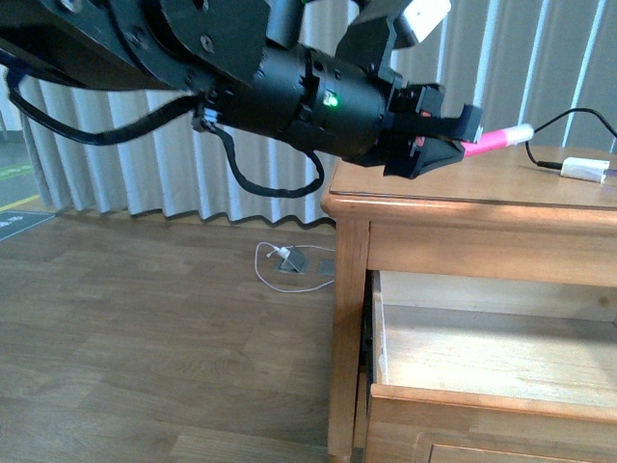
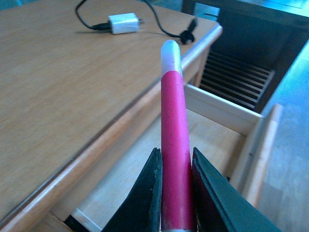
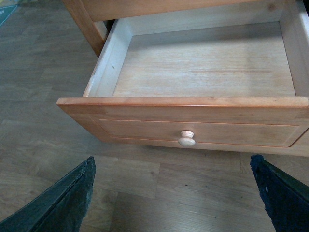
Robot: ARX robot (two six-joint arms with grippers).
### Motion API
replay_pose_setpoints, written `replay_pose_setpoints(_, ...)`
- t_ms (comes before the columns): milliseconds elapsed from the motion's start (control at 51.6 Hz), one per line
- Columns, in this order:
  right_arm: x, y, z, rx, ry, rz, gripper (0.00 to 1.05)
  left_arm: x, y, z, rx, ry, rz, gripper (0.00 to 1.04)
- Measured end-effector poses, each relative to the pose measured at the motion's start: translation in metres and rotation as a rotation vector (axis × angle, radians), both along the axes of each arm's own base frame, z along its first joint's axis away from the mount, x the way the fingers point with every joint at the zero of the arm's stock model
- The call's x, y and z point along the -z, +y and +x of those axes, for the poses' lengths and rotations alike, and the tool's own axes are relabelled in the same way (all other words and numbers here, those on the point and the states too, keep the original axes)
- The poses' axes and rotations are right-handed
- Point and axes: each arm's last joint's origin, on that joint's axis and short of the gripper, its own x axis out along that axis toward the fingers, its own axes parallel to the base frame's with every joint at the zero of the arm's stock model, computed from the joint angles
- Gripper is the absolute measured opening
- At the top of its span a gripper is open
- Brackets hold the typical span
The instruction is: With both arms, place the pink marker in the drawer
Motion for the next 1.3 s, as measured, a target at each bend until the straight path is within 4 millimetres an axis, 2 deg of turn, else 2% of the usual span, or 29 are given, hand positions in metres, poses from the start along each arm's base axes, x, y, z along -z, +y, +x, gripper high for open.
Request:
replay_pose_setpoints(97, 0.000, 0.000, 0.000, 0.000, 0.000, 0.000, 0.96, 0.010, 0.002, -0.008, 0.035, 0.005, 0.037, 0.15)
replay_pose_setpoints(232, 0.000, 0.000, 0.000, 0.000, 0.000, 0.000, 0.96, 0.031, -0.003, -0.007, 0.017, 0.027, 0.072, 0.15)
replay_pose_setpoints(504, 0.000, 0.000, 0.000, 0.000, 0.000, 0.000, 0.96, 0.079, -0.026, -0.001, -0.007, 0.103, 0.119, 0.15)
replay_pose_setpoints(755, 0.000, 0.000, 0.000, 0.000, 0.000, 0.000, 0.96, 0.096, -0.041, -0.002, -0.034, 0.116, 0.157, 0.15)
replay_pose_setpoints(930, 0.000, 0.000, 0.000, 0.000, 0.000, 0.000, 0.96, 0.096, -0.042, 0.001, -0.108, 0.077, 0.173, 0.42)
replay_pose_setpoints(1046, 0.000, 0.000, 0.000, 0.000, 0.000, 0.000, 0.96, 0.092, -0.037, 0.006, -0.280, 0.010, 0.201, 0.63)
replay_pose_setpoints(1162, 0.000, 0.000, 0.000, 0.000, 0.000, 0.000, 0.96, 0.085, -0.016, 0.001, -0.488, -0.008, 0.233, 0.87)
replay_pose_setpoints(1240, 0.000, 0.000, 0.000, 0.000, 0.000, 0.000, 0.96, 0.075, 0.000, -0.005, -0.566, -0.020, 0.208, 0.99)
replay_pose_setpoints(1298, 0.000, 0.000, 0.000, 0.000, 0.000, 0.000, 0.96, 0.065, 0.013, -0.012, -0.613, -0.041, 0.182, 1.00)
